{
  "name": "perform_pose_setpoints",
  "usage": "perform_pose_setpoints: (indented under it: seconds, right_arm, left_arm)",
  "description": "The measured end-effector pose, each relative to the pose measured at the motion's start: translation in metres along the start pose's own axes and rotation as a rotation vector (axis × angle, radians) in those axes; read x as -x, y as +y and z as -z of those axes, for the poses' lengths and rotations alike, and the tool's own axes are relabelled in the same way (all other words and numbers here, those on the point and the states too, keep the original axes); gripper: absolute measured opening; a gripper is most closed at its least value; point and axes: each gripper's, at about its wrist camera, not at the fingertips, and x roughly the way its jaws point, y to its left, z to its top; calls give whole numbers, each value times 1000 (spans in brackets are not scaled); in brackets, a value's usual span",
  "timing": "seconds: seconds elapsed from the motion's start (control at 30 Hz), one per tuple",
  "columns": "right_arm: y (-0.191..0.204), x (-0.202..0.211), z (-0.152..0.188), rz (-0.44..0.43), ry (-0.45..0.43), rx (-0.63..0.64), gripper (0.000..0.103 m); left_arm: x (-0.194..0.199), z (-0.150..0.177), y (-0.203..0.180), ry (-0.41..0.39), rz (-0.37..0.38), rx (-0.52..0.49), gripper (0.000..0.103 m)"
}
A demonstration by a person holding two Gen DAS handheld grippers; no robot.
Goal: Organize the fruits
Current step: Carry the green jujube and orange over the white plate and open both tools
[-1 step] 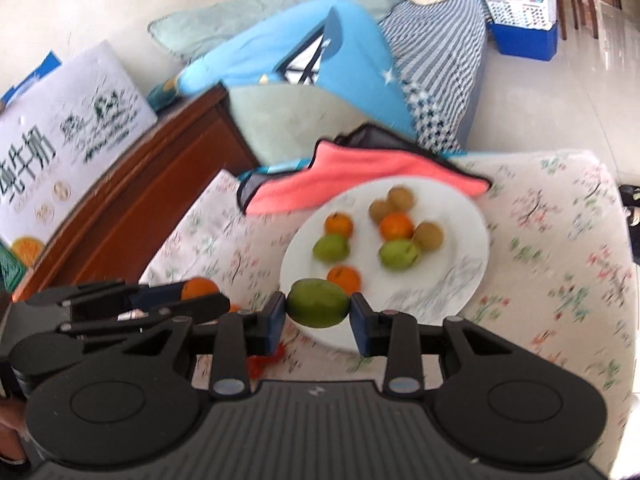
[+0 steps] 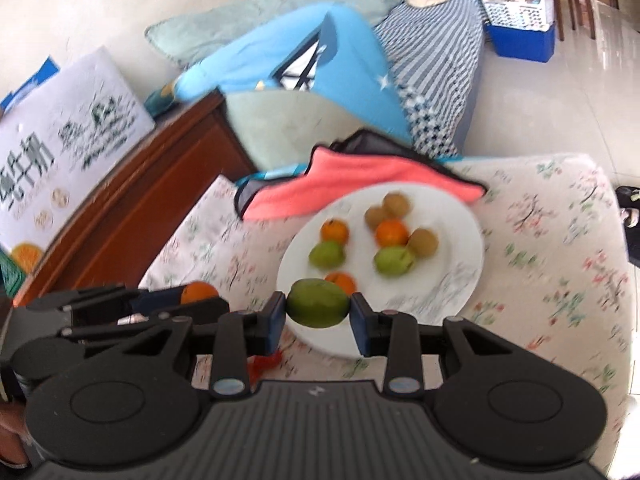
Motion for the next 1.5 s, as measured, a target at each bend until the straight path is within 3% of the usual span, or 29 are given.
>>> perform_pose_setpoints:
  seconds: [0.17,0.37,0.83,1.17,1.33,1.5]
  right_arm:
    - [-22,7,-15,-27,-21,-67,35]
    - [-48,-4,-16,-39,26,-214,35]
    - [-65,-39,-12,-22,123,-296,35]
    - [-64,-50,-13,22,109,-311,37]
    - [-63,-46,-18,19,75,-323,38]
    - [-56,-44,-20,-5,78,-289,38]
  left_arm:
    - [-6,-13,-2,-19,13,36,27]
    - [-28,-19,0,29,-38,74,27]
    - [-71,-12,0,159,-73,150,27]
    - [-78,-15,-2,159,-70,189,29]
    - [-66,-23,-2,102,-86,216,59]
    - [-54,-29,6,80,-129,241,76]
